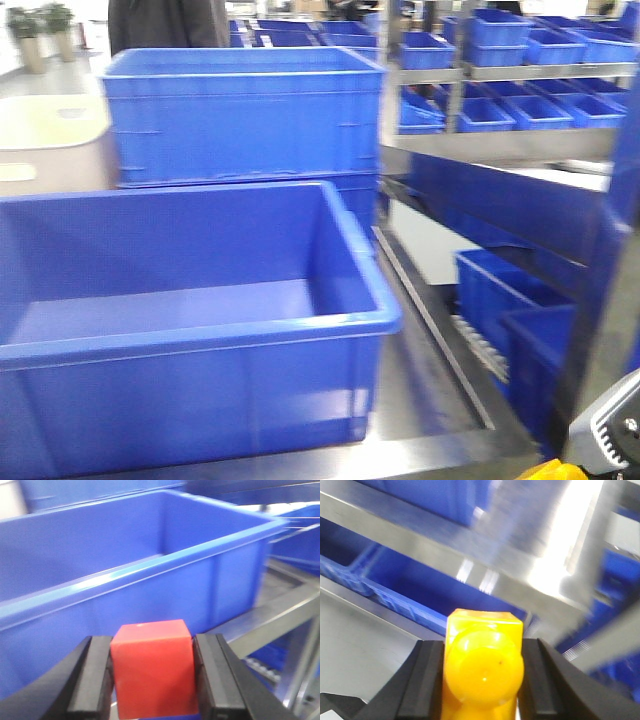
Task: Pick red and yellow blocks into blue bin
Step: 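Drive the base along the shelves toward the blue bin, then stop the base in front of the large blue bin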
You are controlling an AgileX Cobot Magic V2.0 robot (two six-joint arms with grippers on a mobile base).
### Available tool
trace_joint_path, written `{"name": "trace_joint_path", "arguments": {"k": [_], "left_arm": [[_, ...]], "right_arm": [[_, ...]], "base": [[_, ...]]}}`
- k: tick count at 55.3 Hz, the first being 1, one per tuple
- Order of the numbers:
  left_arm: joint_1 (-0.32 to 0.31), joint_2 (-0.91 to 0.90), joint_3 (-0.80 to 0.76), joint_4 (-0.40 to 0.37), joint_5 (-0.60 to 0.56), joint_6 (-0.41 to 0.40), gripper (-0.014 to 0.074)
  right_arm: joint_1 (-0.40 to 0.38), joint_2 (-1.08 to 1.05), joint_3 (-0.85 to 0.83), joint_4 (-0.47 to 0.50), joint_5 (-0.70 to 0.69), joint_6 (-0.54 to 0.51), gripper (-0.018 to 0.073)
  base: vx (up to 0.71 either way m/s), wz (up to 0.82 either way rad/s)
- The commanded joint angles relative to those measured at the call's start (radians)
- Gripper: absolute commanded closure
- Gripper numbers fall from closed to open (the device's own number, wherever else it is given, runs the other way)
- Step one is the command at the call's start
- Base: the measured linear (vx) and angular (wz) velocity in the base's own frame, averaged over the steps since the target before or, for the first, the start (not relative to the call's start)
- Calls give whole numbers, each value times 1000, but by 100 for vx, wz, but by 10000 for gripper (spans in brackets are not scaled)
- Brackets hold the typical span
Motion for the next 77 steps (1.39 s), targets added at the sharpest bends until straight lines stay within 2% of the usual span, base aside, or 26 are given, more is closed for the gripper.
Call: {"name": "trace_joint_path", "arguments": {"k": [1,42,77], "left_arm": [[-5,13,-25,-4,-87,0,314],[-5,13,-25,-4,-87,0,314],[-5,13,-25,-4,-87,0,314]], "right_arm": [[1,-7,-28,3,-65,-7,295],[1,-7,-28,3,-65,-8,295],[1,-7,-28,3,-65,-7,295]], "base": [[4,44],[3,22],[5,-1]]}}
